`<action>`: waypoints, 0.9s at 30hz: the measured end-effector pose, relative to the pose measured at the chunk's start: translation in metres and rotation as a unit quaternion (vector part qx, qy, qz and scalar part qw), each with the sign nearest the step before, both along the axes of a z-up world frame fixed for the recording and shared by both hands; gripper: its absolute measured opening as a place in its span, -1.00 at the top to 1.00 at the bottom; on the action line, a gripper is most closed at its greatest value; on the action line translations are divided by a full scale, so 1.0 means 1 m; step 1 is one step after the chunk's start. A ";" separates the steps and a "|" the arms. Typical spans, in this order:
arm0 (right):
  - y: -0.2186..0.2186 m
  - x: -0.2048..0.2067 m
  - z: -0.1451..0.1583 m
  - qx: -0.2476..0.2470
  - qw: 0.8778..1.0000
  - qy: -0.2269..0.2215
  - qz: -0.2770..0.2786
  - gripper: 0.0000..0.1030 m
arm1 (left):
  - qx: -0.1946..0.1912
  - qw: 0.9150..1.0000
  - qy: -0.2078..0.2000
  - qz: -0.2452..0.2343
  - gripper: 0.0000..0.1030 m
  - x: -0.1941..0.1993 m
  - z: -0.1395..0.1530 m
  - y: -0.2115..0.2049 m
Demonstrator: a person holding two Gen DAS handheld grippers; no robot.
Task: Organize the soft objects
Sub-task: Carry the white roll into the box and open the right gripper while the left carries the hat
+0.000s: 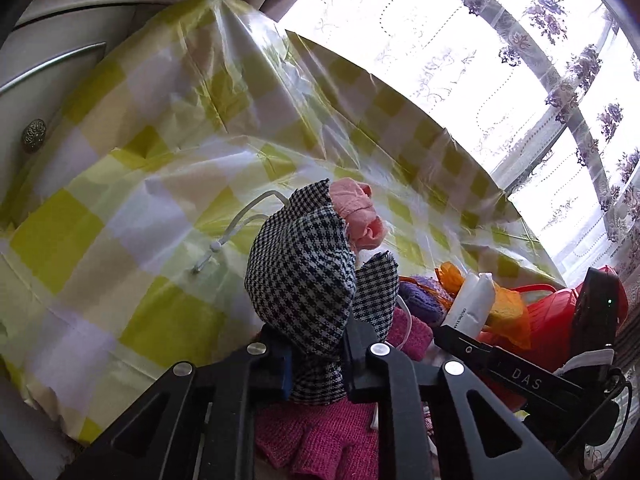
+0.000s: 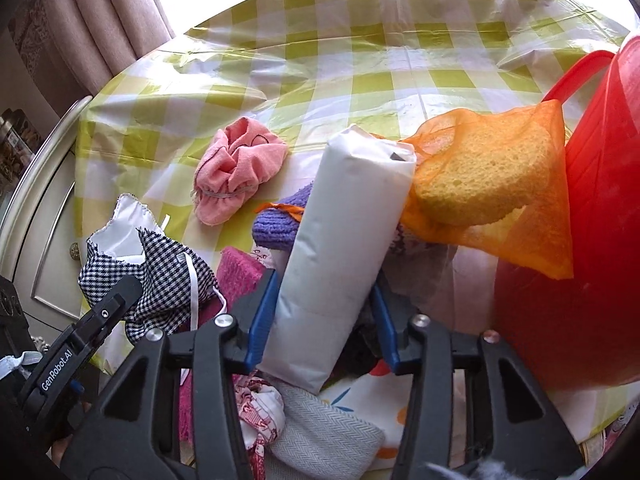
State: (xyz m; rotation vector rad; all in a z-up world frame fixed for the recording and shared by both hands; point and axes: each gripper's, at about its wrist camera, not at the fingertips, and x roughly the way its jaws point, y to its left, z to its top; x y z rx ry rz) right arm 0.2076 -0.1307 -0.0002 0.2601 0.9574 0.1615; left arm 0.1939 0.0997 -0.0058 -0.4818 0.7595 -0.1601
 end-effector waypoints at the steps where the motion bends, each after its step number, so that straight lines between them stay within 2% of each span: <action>1: 0.000 -0.002 0.002 -0.001 1.000 -0.003 0.001 0.05 | 0.005 1.000 -0.005 -0.001 0.65 -0.002 0.003 -0.002; 16: -0.015 -0.058 0.044 -0.013 0.997 -0.077 0.010 0.07 | 0.006 0.997 -0.074 -0.011 0.65 -0.050 0.038 -0.015; 22: -0.022 -0.086 0.051 -0.008 0.996 -0.085 0.020 0.07 | 0.005 0.995 -0.094 -0.018 0.65 -0.074 0.053 -0.028; 27: -0.037 -0.110 0.056 -0.002 0.996 -0.088 0.016 0.07 | 0.002 0.994 -0.101 -0.046 0.65 -0.093 0.063 -0.050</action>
